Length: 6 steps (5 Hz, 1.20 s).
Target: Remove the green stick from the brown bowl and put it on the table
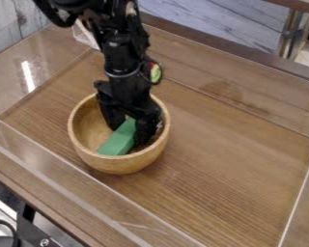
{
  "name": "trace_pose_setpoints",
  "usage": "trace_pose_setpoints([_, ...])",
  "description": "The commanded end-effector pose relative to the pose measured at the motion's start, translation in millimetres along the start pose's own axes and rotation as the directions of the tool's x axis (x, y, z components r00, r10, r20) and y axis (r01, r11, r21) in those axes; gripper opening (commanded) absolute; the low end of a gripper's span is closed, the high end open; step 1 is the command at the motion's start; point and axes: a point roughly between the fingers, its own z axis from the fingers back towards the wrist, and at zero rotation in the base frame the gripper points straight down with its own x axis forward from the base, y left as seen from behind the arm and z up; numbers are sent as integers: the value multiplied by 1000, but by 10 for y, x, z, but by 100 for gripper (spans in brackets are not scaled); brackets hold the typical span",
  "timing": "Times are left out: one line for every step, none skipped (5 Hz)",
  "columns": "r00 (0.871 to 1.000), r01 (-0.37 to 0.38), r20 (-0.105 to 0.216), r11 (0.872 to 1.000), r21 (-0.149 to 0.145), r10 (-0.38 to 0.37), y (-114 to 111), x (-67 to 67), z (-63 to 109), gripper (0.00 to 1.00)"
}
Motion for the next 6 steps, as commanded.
trace_pose_setpoints([997, 71, 4, 997, 11, -71, -113, 8, -4, 0])
trace_pose_setpoints([999, 38, -10, 999, 12, -38, -8, -34, 73, 0])
trace_pose_setpoints([1000, 2, -26, 1000, 12, -1, 101, -79, 154, 0])
trace_pose_setpoints([999, -33, -38, 999, 14, 34, 83, -100, 68, 0])
trace_pose_setpoints([997, -63, -49, 998, 17, 64, 57, -116, -13, 0])
trace_pose_setpoints([998, -18, -64, 1000, 15, 19, 29, -160, -1, 0])
